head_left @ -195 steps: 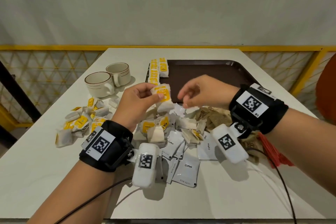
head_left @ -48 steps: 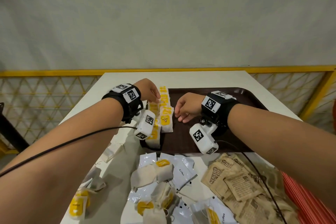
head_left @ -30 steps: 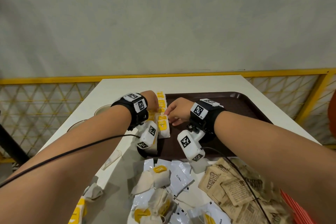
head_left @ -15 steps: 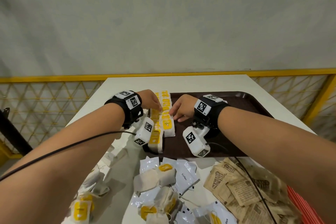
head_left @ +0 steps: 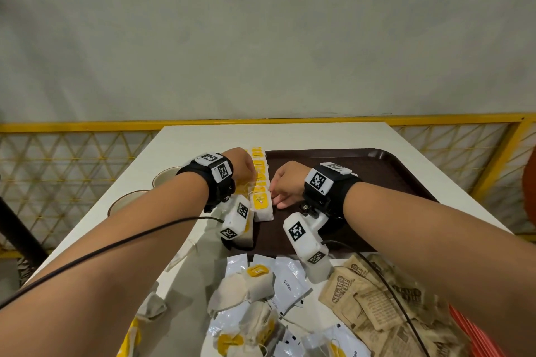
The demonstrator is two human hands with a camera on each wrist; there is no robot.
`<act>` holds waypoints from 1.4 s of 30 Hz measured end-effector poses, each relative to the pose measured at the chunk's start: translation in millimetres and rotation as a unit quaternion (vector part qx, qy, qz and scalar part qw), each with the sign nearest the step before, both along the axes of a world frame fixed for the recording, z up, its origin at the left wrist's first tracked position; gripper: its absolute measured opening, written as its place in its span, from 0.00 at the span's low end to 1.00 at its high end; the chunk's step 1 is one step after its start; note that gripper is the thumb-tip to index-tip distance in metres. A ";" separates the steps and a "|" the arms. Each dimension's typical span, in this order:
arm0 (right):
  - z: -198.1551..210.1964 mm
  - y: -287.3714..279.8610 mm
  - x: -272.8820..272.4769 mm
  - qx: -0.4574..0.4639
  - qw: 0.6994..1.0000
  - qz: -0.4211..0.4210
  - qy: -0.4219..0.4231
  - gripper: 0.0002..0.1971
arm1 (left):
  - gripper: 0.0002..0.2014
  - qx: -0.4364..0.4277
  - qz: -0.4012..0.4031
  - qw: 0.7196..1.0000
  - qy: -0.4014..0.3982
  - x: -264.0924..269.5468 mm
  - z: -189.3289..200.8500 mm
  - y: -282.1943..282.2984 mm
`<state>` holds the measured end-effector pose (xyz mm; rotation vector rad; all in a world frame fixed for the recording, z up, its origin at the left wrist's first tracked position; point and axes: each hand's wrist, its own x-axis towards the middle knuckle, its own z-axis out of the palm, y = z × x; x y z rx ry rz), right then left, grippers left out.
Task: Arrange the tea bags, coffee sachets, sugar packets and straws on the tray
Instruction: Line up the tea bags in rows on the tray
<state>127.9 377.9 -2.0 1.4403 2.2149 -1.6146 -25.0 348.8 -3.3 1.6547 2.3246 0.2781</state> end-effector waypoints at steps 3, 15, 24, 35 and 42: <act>-0.7 4.3 2.7 -0.007 0.999 -0.021 0.028 0.12 | 0.09 0.005 0.012 1.000 0.002 -6.6 6.6 -3.8; -8.3 -10.1 6.7 0.106 0.990 0.087 0.023 0.15 | 0.10 -0.067 -0.063 0.996 0.018 1.2 8.4 -17.2; -13.9 -9.1 6.9 0.127 0.989 0.063 0.039 0.14 | 0.15 -0.068 -0.035 0.995 0.056 10.5 8.2 -6.6; -12.1 -11.7 -2.3 0.181 0.976 0.118 -0.026 0.16 | 0.11 0.018 0.033 0.998 -0.043 1.7 12.7 -13.8; -12.2 -8.2 2.0 0.169 0.981 0.095 -0.003 0.09 | 0.10 0.046 0.056 0.992 -0.104 -2.5 0.8 -33.7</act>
